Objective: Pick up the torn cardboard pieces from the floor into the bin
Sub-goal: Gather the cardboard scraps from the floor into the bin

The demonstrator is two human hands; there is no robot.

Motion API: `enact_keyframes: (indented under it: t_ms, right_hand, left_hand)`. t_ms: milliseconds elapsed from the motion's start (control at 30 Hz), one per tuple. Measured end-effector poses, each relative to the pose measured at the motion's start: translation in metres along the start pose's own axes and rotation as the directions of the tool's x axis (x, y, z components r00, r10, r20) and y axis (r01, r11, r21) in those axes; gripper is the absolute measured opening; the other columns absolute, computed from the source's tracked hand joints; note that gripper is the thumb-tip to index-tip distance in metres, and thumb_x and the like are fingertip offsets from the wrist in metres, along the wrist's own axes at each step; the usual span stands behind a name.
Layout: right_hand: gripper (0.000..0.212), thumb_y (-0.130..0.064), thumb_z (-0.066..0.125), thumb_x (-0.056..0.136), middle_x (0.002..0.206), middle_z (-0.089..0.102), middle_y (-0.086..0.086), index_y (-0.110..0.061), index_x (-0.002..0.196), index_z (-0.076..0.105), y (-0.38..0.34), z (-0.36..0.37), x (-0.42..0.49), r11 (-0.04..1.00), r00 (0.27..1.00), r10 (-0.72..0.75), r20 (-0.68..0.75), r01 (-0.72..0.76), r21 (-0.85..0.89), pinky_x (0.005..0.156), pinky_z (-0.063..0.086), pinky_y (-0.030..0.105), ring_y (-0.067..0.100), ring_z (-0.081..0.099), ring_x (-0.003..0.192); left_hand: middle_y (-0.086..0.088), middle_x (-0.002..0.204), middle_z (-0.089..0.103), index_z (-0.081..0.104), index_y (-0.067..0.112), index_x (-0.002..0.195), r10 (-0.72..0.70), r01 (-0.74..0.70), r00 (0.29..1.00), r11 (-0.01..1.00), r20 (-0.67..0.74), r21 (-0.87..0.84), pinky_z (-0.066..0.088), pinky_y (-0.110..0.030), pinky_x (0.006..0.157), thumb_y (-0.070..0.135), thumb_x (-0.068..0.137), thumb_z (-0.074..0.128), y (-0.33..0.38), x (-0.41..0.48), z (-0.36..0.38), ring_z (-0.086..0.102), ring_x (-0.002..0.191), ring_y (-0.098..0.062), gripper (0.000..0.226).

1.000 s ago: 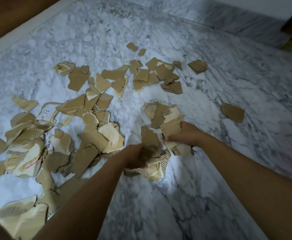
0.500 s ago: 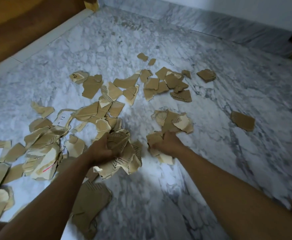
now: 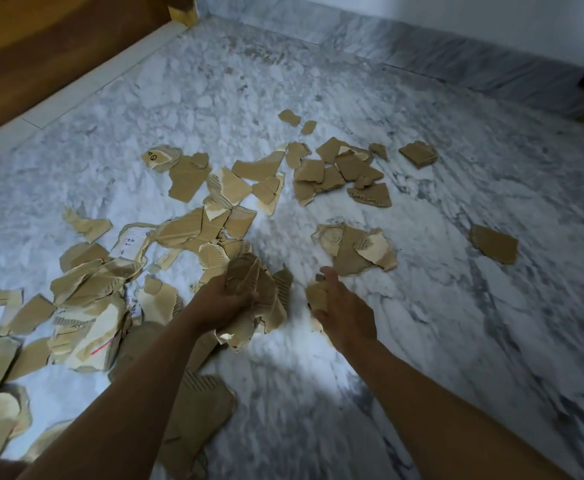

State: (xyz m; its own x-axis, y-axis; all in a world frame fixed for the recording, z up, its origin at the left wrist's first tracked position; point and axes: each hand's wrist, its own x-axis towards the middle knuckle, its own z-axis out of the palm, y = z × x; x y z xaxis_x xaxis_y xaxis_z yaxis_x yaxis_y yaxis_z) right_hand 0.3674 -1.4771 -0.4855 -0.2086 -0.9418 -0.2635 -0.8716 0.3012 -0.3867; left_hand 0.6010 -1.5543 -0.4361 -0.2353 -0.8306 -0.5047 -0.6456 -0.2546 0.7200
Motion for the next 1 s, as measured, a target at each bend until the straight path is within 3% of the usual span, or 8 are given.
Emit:
enact_keyframes:
  t_ms: [133,300,400,633,733,833,900,1000]
  right_hand:
    - [0.064,-0.033,0.07,0.088,0.123,0.061,0.003,-0.026,0.14,0.032,0.024,-0.003,-0.016,0.943,0.969,0.234,0.078,-0.246,0.225,0.078,0.05,0.036,0.03,0.064,0.103]
    - [0.051,-0.024,0.079,0.083,0.102,0.057,0.001,-0.017,0.12,0.046,0.036,-0.067,0.008,0.589,0.951,0.234,0.204,-0.306,0.748,0.072,0.048,0.033,0.023,0.059,0.088]
    - [0.068,-0.032,0.079,0.085,0.114,0.049,0.0,-0.024,0.133,0.032,0.029,-0.122,0.014,0.627,0.948,0.281,0.151,-0.3,0.719,0.062,0.047,0.029,0.022,0.054,0.098]
    - [0.071,-0.035,0.077,0.086,0.129,0.051,0.007,-0.013,0.138,0.034,0.069,-0.176,0.0,0.795,0.94,0.327,0.103,-0.332,0.508,0.077,0.041,0.031,0.024,0.05,0.105]
    - [0.052,-0.023,0.078,0.086,0.111,0.059,-0.005,-0.023,0.13,0.049,0.089,-0.188,-0.012,0.612,0.921,0.355,0.162,-0.36,0.704,0.08,0.052,0.023,0.017,0.055,0.107]
    - [0.076,-0.039,0.086,0.069,0.121,0.067,0.004,-0.019,0.135,0.054,0.1,-0.193,-0.021,0.387,0.874,0.438,0.211,-0.395,0.833,0.088,0.059,0.045,0.026,0.067,0.104]
    - [0.056,-0.026,0.073,0.087,0.124,0.063,0.01,-0.015,0.137,0.05,0.102,-0.197,-0.029,0.25,0.84,0.504,0.203,-0.366,0.896,0.083,0.055,0.042,0.028,0.064,0.102]
    - [0.066,-0.034,0.069,0.074,0.123,0.059,0.011,-0.018,0.134,0.048,0.102,-0.205,-0.044,0.171,0.776,0.604,0.182,-0.349,0.921,0.081,0.056,0.044,0.029,0.062,0.101]
  left_hand:
    - [-0.001,0.098,0.074,0.069,0.019,0.108,0.028,-0.03,0.999,0.997,-0.029,-0.07,0.055,-0.038,0.085,0.035,0.082,0.074,0.015,0.002,0.007,0.069,0.092,-0.02,0.031]
    - [-0.006,0.104,0.074,0.067,0.018,0.114,0.099,-0.095,0.995,0.984,0.02,-0.148,0.054,-0.051,0.092,0.043,0.079,0.062,0.047,0.003,0.02,0.07,0.097,-0.025,0.044]
    - [-0.005,0.106,0.073,0.066,0.021,0.115,0.163,-0.158,0.985,0.983,0.057,-0.093,0.053,-0.051,0.093,0.048,0.078,0.062,0.072,0.012,0.033,0.069,0.1,-0.025,0.046]
    - [-0.013,0.103,0.072,0.07,0.008,0.108,0.073,-0.164,0.946,0.948,0.316,0.274,0.055,-0.046,0.092,0.041,0.087,0.07,0.125,0.038,0.04,0.068,0.095,-0.028,0.039]
    - [-0.012,0.106,0.07,0.066,0.01,0.11,0.061,-0.146,0.923,0.969,0.379,0.199,0.055,-0.045,0.093,0.038,0.091,0.065,0.142,0.042,0.05,0.068,0.098,-0.028,0.034]
    - [-0.012,0.108,0.07,0.064,0.011,0.115,0.11,-0.13,0.892,0.991,0.438,0.015,0.059,-0.037,0.082,0.032,0.096,0.06,0.17,0.036,0.082,0.069,0.094,-0.025,0.029]
    - [-0.015,0.108,0.07,0.063,0.009,0.117,0.145,-0.1,0.862,0.988,0.485,-0.116,0.06,-0.039,0.08,0.033,0.096,0.059,0.198,0.025,0.108,0.071,0.09,-0.026,0.032]
    - [-0.009,0.11,0.07,0.065,0.021,0.113,0.262,-0.174,0.796,0.962,0.545,-0.209,0.056,-0.046,0.089,0.035,0.094,0.057,0.24,0.011,0.146,0.069,0.099,-0.027,0.025]
